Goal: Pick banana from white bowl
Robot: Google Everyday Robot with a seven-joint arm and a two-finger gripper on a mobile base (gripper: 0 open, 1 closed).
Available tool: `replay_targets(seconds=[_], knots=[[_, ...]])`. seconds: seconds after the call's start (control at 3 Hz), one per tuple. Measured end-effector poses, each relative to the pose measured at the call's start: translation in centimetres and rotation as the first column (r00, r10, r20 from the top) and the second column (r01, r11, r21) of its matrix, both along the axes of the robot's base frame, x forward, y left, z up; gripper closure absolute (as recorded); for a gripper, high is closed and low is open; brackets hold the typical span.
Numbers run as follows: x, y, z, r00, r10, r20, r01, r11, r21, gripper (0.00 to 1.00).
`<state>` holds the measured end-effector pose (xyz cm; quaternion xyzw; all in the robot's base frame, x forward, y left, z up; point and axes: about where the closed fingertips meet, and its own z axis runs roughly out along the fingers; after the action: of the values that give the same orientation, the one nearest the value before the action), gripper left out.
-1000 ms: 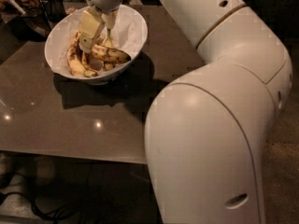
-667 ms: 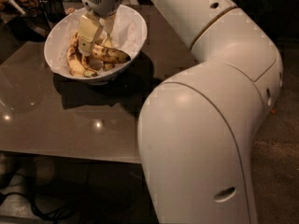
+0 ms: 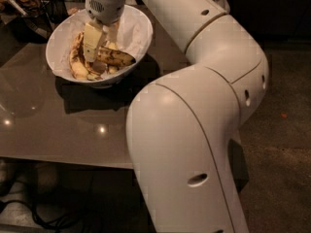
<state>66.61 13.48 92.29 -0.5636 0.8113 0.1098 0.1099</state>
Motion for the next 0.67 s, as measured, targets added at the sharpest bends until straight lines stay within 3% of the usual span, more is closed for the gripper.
replay_targets(seconds=[0.67], knots=[[2.0, 0.38, -1.8, 0.9996, -0.019, -0.022, 0.019, 1.0, 0.002, 0.32]])
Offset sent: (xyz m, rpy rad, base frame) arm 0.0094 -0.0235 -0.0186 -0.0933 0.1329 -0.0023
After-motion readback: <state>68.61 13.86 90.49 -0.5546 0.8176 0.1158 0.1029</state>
